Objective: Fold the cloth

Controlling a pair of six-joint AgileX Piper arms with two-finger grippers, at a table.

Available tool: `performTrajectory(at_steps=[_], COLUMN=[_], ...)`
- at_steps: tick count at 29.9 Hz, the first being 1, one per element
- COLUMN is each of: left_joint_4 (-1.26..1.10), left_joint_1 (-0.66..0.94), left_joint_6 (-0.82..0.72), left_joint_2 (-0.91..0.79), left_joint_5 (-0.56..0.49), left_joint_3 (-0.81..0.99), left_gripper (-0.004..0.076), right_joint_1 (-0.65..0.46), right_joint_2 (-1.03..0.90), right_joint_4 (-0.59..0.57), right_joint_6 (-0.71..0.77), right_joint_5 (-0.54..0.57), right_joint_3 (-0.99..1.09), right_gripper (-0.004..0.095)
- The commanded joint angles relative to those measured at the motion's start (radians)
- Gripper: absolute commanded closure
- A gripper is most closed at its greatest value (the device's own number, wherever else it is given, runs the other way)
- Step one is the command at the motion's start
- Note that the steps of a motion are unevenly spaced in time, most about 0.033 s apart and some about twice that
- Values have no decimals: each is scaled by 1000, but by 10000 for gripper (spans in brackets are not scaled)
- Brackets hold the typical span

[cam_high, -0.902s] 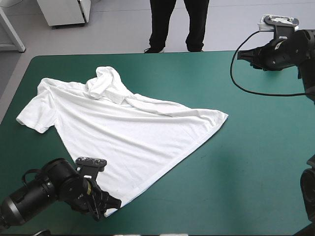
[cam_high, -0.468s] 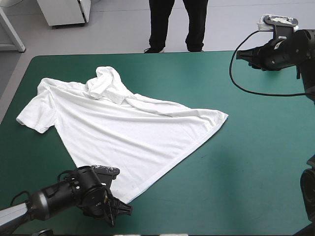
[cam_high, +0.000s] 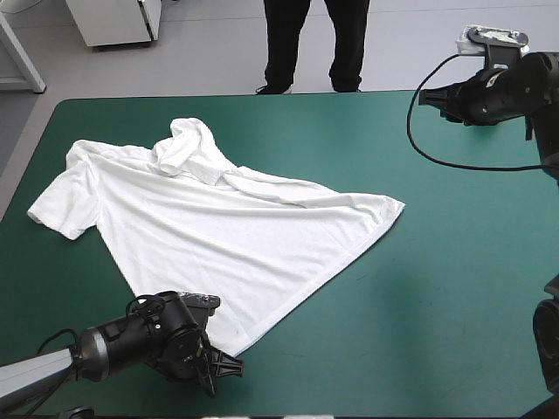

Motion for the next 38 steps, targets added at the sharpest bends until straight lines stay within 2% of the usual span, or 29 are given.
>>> performTrajectory(at_steps=[1, 3, 8, 9, 16, 20, 25, 32, 38], left_joint_4=[-7, -7, -14, -22, -25, -24, -24, -24, -26], left_joint_1=[-3, -3, -3, -3, -3, -3, -3, -3, -3], left_joint_6=[-22, -22, -10, -10, -15, -15, -15, -15, -15], left_joint_2=[35, 35, 33, 33, 33, 33, 33, 33, 33], left_joint_5=[-119, -117, -161, -174, -202, -204, -202, -204, -202], left_joint_3=[83, 91, 93, 93, 93, 93, 93, 93, 93], left_gripper=[745, 746, 746, 746, 746, 746, 746, 746, 746], right_joint_1=[-4, -4, -2, -2, 55, 128, 138, 138, 136], right_joint_2=[-48, -44, -39, -34, 29, 104, 207, 288, 348], right_joint_4=[-14, -21, -13, -15, -47, -129, -99, -75, -58], right_joint_6=[-15, -35, -63, -63, -65, -67, -60, -62, -67], right_joint_5=[-31, -26, 25, 32, 11, 5, 16, -50, -57], right_joint_3=[-30, -20, 103, 127, 228, 228, 228, 227, 227], right_gripper=[600, 584, 404, 394, 403, 472, 480, 480, 480])
